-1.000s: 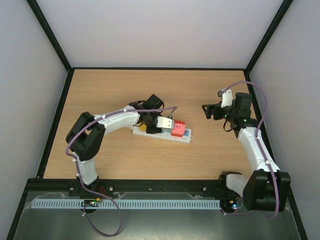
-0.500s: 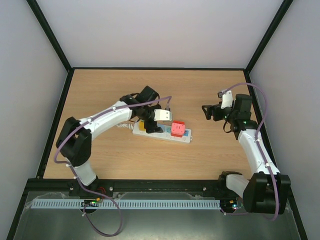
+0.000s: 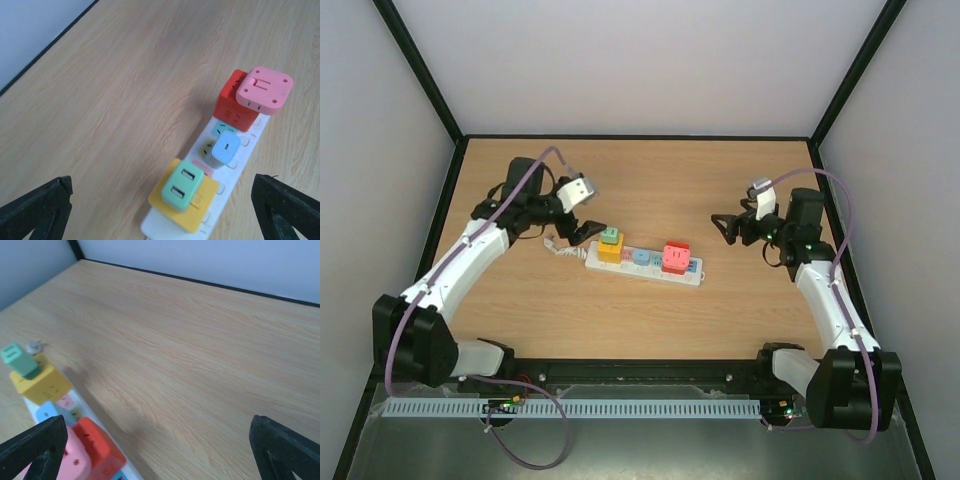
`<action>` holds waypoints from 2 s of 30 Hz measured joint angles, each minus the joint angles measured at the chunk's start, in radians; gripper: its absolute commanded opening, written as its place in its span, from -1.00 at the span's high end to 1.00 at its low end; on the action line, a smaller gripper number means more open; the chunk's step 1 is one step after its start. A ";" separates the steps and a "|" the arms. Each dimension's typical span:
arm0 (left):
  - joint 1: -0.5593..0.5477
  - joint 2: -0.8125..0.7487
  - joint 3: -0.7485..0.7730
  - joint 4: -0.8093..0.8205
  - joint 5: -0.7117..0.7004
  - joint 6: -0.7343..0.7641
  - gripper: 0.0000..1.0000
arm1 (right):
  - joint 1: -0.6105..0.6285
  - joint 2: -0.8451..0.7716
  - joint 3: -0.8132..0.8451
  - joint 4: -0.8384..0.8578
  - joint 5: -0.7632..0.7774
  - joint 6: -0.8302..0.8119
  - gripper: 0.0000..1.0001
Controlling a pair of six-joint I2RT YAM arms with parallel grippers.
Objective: Pull the plug off the socket
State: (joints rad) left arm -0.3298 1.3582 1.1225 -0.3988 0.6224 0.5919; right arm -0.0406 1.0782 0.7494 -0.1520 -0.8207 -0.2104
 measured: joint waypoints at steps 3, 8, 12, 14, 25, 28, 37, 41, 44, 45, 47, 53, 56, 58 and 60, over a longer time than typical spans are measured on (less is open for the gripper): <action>0.050 -0.022 -0.043 0.002 0.026 -0.016 -0.99 | 0.021 0.017 0.019 0.010 -0.051 -0.002 -0.96; 0.188 0.097 0.029 -0.086 0.068 0.060 -0.77 | 0.042 0.117 0.113 0.006 -0.167 -0.015 -0.96; 0.304 0.190 0.022 -0.130 0.019 0.138 -0.61 | 0.044 0.194 0.163 -0.032 -0.229 -0.056 -0.96; 0.318 0.217 0.011 -0.134 -0.018 0.151 -0.50 | 0.051 0.208 0.166 -0.050 -0.245 -0.074 -0.96; 0.267 0.380 0.001 -0.084 -0.151 0.140 -0.05 | 0.224 0.235 0.166 -0.066 -0.209 -0.158 -0.96; 0.229 0.406 -0.018 -0.075 -0.180 0.138 -0.04 | 0.270 0.248 0.166 -0.063 -0.189 -0.182 -0.96; 0.171 0.404 -0.101 -0.034 -0.204 0.138 -0.01 | 0.390 0.293 0.166 -0.043 -0.122 -0.257 -0.96; 0.171 0.383 -0.149 -0.047 -0.200 0.151 0.00 | 0.432 0.320 0.166 -0.027 -0.114 -0.286 -0.96; 0.172 0.361 -0.181 -0.093 -0.179 0.173 -0.08 | 0.470 0.343 0.170 -0.022 -0.105 -0.315 -0.96; 0.174 0.354 -0.185 -0.111 -0.168 0.182 -0.13 | 0.489 0.354 0.174 -0.022 -0.101 -0.327 -0.96; 0.186 0.334 -0.187 -0.147 -0.132 0.194 -0.21 | 0.521 0.375 0.187 -0.023 -0.098 -0.346 -0.96; 0.288 0.219 -0.184 -0.206 0.023 0.207 -0.51 | 0.600 0.472 0.282 -0.034 -0.086 -0.427 -0.96; 0.323 0.154 -0.181 -0.214 0.071 0.198 -0.58 | 0.640 0.529 0.340 -0.066 -0.072 -0.487 -0.96; 0.326 0.111 -0.181 -0.215 0.093 0.188 -0.61 | 0.660 0.563 0.371 -0.091 -0.069 -0.522 -0.96; 0.326 0.067 -0.181 -0.215 0.111 0.178 -0.62 | 0.675 0.599 0.401 -0.113 -0.068 -0.553 -0.96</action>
State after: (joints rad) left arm -0.0036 1.4250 0.9417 -0.6136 0.7338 0.7700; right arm 0.6346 1.6768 1.1500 -0.2649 -0.8886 -0.7635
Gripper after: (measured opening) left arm 0.800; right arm 0.980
